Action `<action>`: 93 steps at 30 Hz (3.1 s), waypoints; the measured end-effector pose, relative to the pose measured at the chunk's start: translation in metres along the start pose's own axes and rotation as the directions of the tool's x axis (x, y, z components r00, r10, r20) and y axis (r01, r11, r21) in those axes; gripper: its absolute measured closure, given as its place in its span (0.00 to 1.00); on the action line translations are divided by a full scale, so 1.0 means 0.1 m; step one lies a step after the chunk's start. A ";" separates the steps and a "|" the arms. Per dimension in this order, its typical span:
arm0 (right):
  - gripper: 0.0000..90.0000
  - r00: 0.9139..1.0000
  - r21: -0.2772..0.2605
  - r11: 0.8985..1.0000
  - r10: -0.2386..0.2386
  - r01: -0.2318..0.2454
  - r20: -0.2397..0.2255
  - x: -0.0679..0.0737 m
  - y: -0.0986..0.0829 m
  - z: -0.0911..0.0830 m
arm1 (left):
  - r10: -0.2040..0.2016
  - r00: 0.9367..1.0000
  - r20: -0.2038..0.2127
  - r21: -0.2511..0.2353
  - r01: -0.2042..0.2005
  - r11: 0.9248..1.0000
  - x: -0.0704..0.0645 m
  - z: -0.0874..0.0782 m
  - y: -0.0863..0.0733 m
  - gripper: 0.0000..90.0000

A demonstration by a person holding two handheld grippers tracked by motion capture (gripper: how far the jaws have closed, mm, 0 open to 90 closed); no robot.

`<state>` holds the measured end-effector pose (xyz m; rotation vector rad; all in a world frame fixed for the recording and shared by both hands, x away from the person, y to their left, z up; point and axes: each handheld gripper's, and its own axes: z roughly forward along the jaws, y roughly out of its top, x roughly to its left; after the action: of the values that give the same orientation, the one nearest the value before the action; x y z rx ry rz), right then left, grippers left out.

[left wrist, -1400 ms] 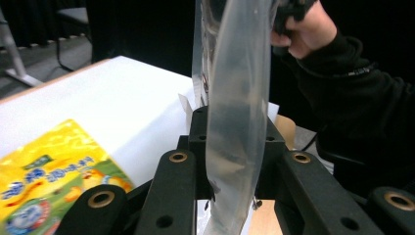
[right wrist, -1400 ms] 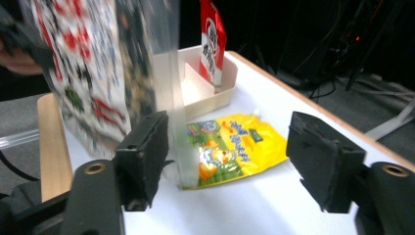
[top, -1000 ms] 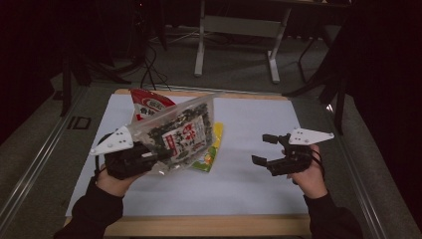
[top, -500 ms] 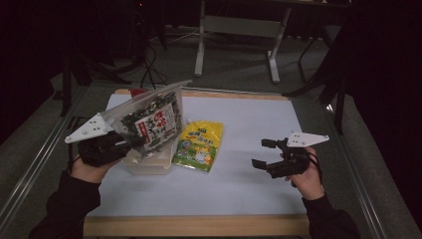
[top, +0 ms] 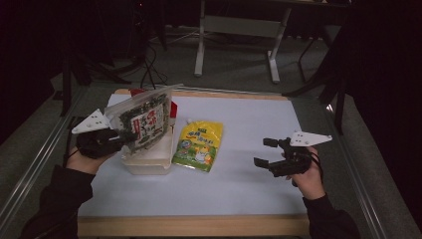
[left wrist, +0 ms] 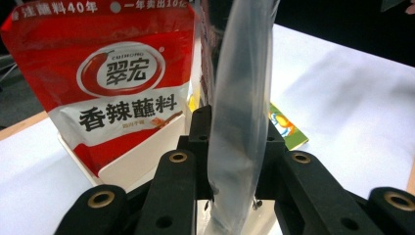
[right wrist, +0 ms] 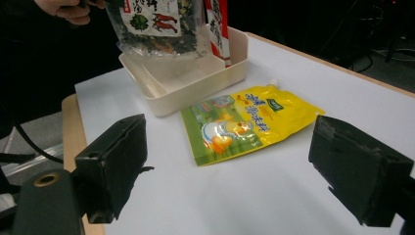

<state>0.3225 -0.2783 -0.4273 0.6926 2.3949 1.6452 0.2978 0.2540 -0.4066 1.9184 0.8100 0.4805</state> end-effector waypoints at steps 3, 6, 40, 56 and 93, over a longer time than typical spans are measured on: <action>0.16 1.000 0.003 1.000 -0.003 0.003 0.001 0.00 0.00 0.01 | -0.005 1.000 -0.004 0.015 0.005 1.000 0.04 0.06 -0.02 0.86; 0.16 1.000 0.003 1.000 -0.005 0.005 -0.002 0.01 0.00 0.01 | -0.014 1.000 0.003 0.025 0.014 1.000 0.09 0.12 -0.04 0.86; 0.16 1.000 0.042 0.999 -0.024 0.025 -0.017 0.03 -0.05 0.09 | -0.098 0.993 0.063 0.018 0.097 0.995 0.44 0.44 -0.53 0.86; 0.16 0.998 0.018 0.999 -0.050 0.050 -0.036 0.01 -0.04 0.07 | -0.210 0.978 -0.004 -0.037 0.209 0.977 0.55 0.44 -0.68 0.73; 0.12 0.998 0.047 0.998 -0.050 0.048 0.031 0.07 0.00 0.14 | -0.122 0.991 -0.055 -0.124 0.115 0.986 -0.35 -0.24 -0.52 0.42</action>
<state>0.3217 -0.2638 -0.4319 0.6569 2.4148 1.5521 0.2411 0.2606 -0.4420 1.7403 0.9098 0.5073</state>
